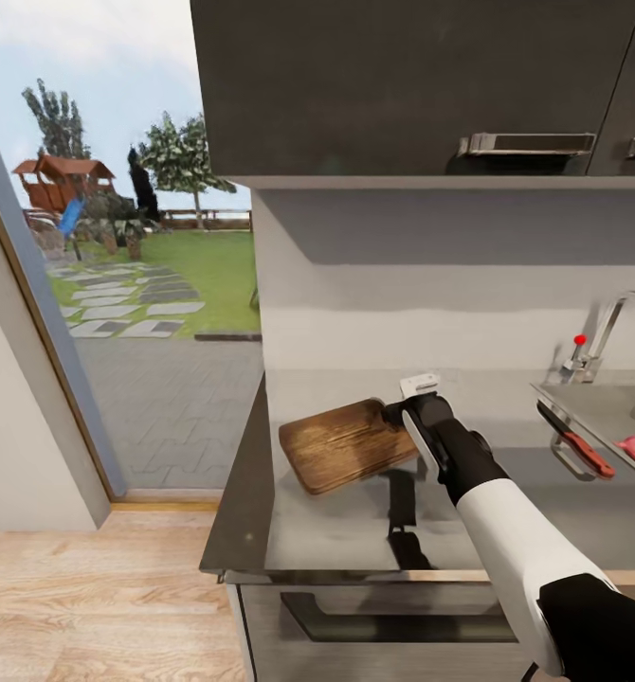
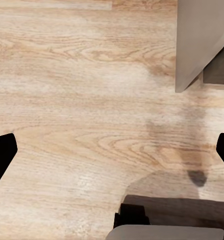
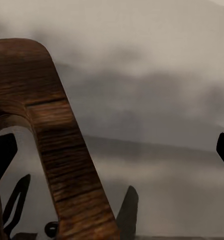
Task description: In the kitchen, take the Vidalia onion out of the sink, dice it on the chopping board with the paring knife, put the diced onion into the bowl on the countertop, then place both the paring knife and the chopping board into the sink.
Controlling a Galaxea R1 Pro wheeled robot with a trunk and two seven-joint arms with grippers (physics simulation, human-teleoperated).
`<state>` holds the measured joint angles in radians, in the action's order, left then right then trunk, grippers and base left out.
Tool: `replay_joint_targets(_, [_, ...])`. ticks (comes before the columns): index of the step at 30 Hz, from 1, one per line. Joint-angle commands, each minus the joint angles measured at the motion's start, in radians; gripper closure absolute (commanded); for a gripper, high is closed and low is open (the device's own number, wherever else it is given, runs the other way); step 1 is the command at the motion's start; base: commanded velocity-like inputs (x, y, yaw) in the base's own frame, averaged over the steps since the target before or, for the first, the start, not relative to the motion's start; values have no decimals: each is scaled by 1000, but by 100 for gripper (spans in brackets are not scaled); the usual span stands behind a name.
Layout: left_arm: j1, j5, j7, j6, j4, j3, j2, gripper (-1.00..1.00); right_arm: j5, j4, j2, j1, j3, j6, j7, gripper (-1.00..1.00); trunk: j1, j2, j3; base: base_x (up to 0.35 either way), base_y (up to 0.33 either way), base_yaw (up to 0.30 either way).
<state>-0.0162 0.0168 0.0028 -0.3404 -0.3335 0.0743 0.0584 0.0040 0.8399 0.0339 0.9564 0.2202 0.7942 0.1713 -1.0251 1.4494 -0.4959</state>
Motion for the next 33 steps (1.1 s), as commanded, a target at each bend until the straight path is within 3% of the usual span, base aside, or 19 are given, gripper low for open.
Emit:
replay_joint_targets(1, [0, 2, 0, -3, 1, 1, 0, -100, 0, -2, 0, 1, 2, 5, 3, -100, 0, 1, -2, 0, 0, 0])
replay_joint_targets(33, [-1, 2, 0, -3, 1, 1, 0, -100, 1, -16, 0, 1, 2, 5, 4, -100, 0, 1, -44, 0, 0, 0])
